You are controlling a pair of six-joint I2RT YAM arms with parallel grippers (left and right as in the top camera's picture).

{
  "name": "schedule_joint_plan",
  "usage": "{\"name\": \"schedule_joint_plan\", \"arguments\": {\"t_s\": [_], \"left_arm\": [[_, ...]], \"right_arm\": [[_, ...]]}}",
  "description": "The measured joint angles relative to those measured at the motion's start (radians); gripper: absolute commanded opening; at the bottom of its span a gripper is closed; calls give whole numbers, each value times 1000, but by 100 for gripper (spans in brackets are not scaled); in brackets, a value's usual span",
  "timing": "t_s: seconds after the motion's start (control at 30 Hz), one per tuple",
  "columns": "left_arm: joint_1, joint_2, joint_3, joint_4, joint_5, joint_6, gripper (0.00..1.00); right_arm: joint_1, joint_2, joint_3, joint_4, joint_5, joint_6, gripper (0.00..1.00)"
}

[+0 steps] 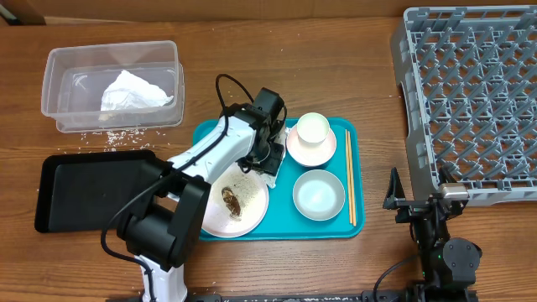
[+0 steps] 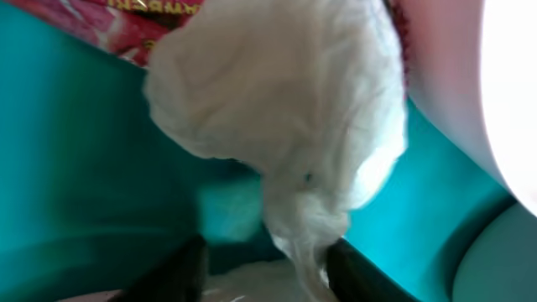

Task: Sort waste into correct bins and load items into the dishwasher
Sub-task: 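Grasp the second tissue piece with the left gripper, drop into clear bin, then reach the left gripper to the red wrapper and grasp it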

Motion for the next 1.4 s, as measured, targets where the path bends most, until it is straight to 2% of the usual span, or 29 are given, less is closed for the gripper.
{"name": "schedule_joint_plan", "arguments": {"t_s": [0.07, 0.27, 0.53, 0.7, 0.8, 0.93, 1.2, 1.23, 1.27, 1.33, 1.4], "left_arm": [[0, 0, -4, 2, 0, -1, 4], [2, 0, 39, -76, -3, -39, 4], [27, 0, 378, -360, -3, -97, 4], [71, -4, 553, -487, -76, -190, 4], [139, -4, 620, -486, -145, -260, 4], [309, -5, 650, -409, -223, -366, 4], [641, -5, 650, -274, -272, -614, 4], [668, -5, 650, -267, -275, -646, 7], [688, -5, 650, -263, -277, -672, 18], [720, -3, 650, -252, -278, -716, 44], [736, 1, 650, -240, -279, -743, 75]], "right_arm": [[0, 0, 0, 0, 0, 0, 100], [0, 0, 0, 0, 0, 0, 100], [0, 0, 0, 1, 0, 0, 100], [0, 0, 0, 0, 0, 0, 100], [0, 0, 0, 0, 0, 0, 100], [0, 0, 0, 0, 0, 0, 100], [0, 0, 0, 1, 0, 0, 100], [0, 0, 0, 0, 0, 0, 100], [0, 0, 0, 0, 0, 0, 100], [0, 0, 0, 1, 0, 0, 100], [0, 0, 0, 0, 0, 0, 100]]}}
